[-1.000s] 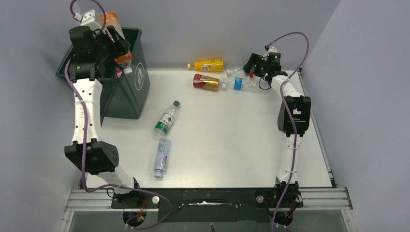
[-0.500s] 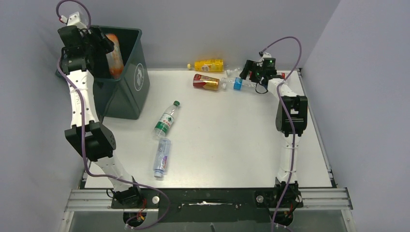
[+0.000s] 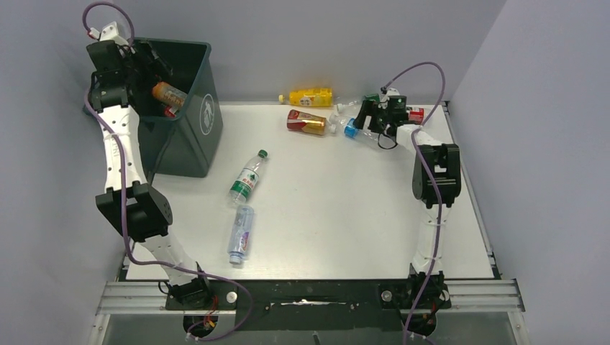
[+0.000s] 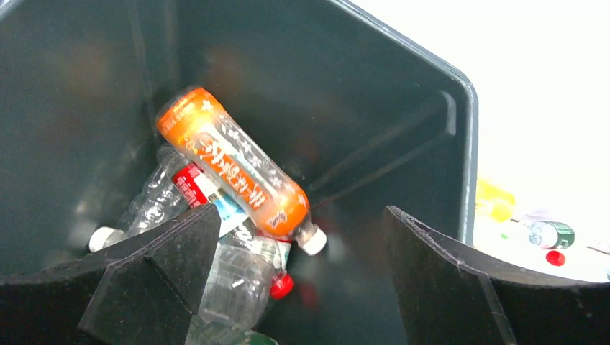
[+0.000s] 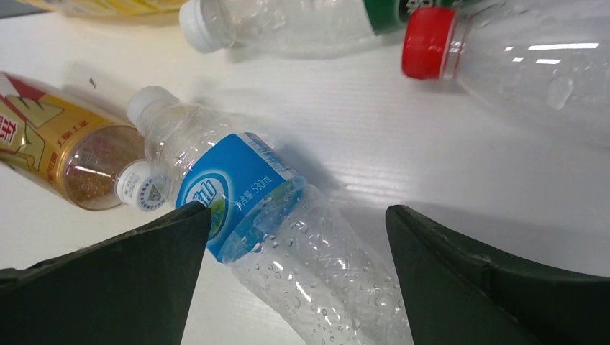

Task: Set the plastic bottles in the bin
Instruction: Pick up the plastic bottle at the center of the board.

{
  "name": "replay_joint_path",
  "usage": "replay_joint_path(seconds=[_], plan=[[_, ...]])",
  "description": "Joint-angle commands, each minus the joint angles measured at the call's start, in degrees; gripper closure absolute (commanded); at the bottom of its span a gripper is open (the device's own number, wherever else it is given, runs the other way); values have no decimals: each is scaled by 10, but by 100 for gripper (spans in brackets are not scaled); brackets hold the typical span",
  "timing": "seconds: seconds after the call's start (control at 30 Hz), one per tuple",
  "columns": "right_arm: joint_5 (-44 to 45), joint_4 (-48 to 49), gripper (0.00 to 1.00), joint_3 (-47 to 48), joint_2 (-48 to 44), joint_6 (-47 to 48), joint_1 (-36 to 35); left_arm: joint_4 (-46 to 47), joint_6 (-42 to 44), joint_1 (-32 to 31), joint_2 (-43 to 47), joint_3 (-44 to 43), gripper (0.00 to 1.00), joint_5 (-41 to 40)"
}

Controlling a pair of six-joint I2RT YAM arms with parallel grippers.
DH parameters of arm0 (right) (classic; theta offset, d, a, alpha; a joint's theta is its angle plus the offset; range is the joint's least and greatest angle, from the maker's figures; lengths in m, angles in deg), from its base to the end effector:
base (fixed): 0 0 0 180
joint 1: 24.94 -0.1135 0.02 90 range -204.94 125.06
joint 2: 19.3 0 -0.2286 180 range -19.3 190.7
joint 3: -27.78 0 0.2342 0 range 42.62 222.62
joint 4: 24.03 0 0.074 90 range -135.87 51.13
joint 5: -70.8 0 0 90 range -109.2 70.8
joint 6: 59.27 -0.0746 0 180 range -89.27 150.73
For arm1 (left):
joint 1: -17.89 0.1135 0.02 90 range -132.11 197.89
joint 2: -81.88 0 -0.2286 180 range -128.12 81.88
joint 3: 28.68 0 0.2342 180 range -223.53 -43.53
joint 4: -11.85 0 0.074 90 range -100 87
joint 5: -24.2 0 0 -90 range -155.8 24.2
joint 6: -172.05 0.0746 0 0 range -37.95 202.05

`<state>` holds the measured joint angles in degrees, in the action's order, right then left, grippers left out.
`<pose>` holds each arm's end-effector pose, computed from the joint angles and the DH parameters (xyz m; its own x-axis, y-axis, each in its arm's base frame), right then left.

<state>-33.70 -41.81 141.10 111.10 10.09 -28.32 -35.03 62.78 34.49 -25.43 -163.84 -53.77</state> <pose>0.5100 0.0488 0.1352 -0.6264 0.3049 -0.7174 -0.0442 0.9050 0.4232 0.4204 0.1091 0.3932 -0.2651 -0.4158 -0.8700 -0.1886 0.9072 -0.3761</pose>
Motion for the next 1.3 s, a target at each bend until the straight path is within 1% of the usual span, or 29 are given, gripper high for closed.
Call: replay_joint_path(seconds=[0.0,0.17,0.4,0.57,0.73,0.8,0.93,0.97,1.13,1.2,1.27], plan=[[10,35,4,-53,-71,22,-22,15,-22,-8,77,21,16,11],[17,50,3,-114,-107,24,-41,8,-32,-43,107,49,16,21],[28,64,0,-198,-167,29,-60,-6,-30,-119,142,82,15,18],[23,87,0,-274,-220,26,-68,-18,-28,-153,163,102,15,22],[26,85,0,-315,-252,36,-84,-22,-27,-188,192,138,15,19],[33,79,2,-324,-257,40,-94,-22,-27,-202,205,154,15,18],[57,47,16,-319,-250,51,-118,-19,-32,-237,229,189,15,12],[70,31,17,-310,-243,53,-126,-20,-33,-248,235,198,15,12],[126,-38,18,-264,-199,54,-150,-23,-40,-315,256,240,15,-7],[137,-57,22,-253,-188,46,-155,-27,-43,-338,263,255,15,-17],[143,-70,28,-246,-182,37,-159,-24,-48,-357,274,271,15,-23]])
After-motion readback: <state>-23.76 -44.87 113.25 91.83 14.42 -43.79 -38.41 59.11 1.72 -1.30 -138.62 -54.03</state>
